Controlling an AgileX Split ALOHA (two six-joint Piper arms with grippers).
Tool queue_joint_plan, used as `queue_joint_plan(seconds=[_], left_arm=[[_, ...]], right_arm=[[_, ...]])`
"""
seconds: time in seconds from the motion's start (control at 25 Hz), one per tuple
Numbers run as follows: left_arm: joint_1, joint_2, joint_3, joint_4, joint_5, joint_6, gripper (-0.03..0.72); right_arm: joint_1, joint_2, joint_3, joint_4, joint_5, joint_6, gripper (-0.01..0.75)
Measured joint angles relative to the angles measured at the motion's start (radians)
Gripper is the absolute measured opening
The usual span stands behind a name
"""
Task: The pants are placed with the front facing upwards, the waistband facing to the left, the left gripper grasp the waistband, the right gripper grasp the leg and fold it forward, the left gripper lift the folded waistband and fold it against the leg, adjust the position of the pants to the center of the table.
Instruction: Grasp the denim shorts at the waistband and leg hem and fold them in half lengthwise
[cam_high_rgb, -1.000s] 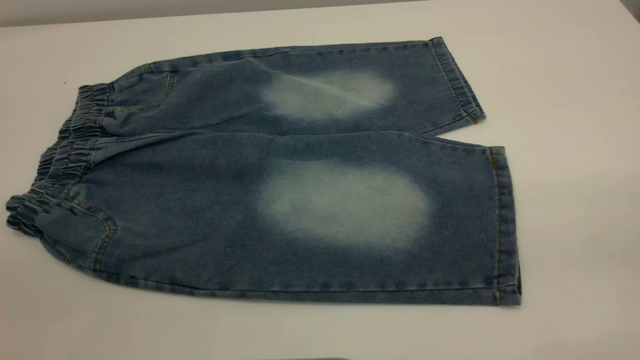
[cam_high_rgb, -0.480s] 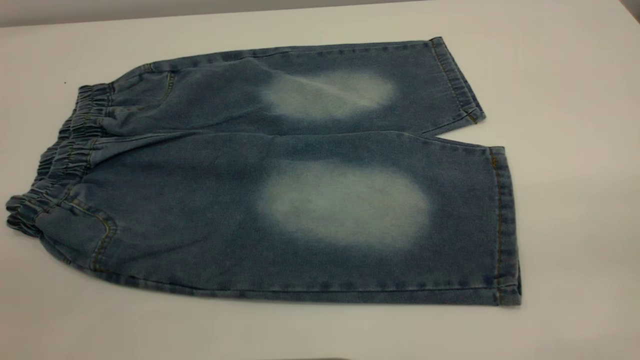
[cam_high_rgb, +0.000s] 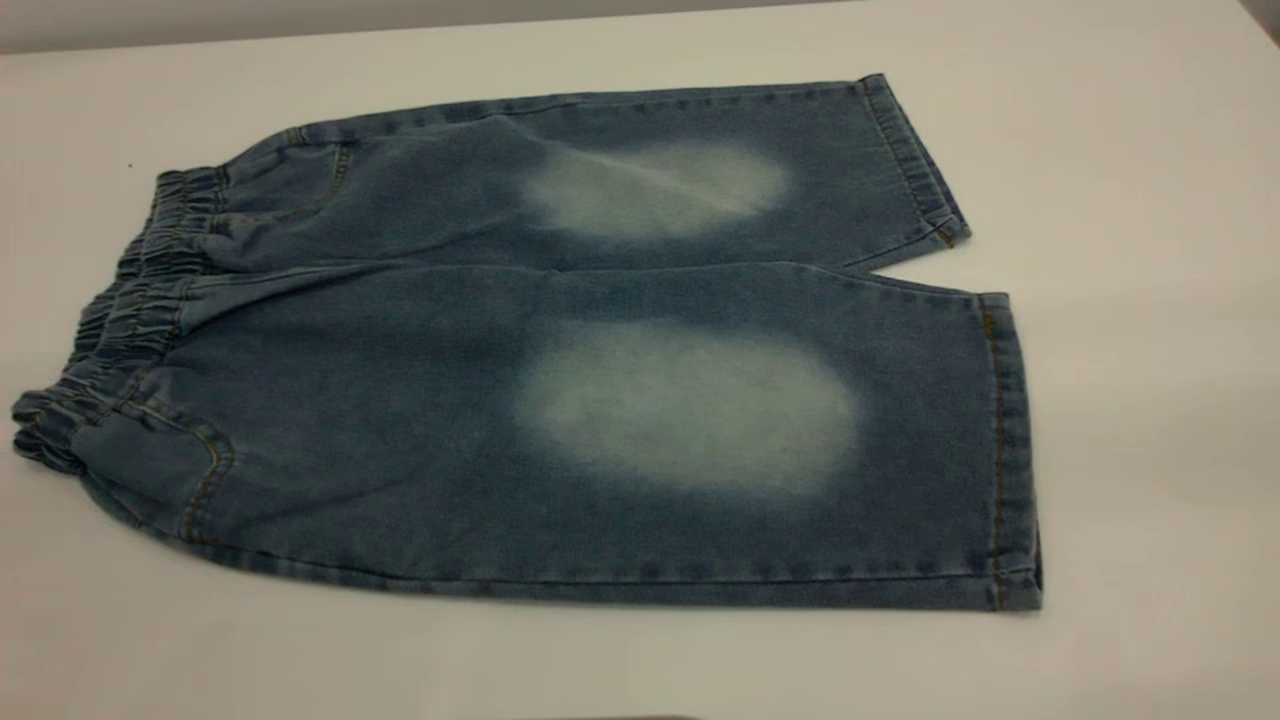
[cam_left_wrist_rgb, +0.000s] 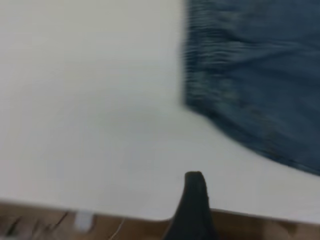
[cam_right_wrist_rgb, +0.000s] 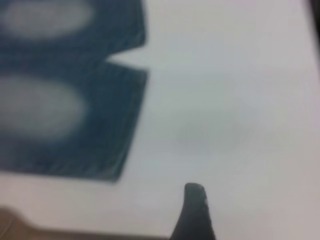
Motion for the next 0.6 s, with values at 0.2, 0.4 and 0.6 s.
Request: queue_joint_plan(seconds=[0.2, 0.4, 0.6], left_arm=[[0.0, 0.336, -0.059, 0.102, -0.085, -0.079, 0.544], [0.0, 0.631, -0.065, 0.089, -0.28, -0.082, 0.515], [0.013, 0.915, -0.066, 0.079, -0.419, -0.097, 0.507]], right_arm=[[0.0, 0.292, -0.001, 0.201, -0.155, -0.145, 0.494], [0.0, 0.543, -0.001, 0.385, -0.296, -0.312, 0.494], [0.0, 0.728, -0.001, 0.482, -0.391, -0.407, 0.494]])
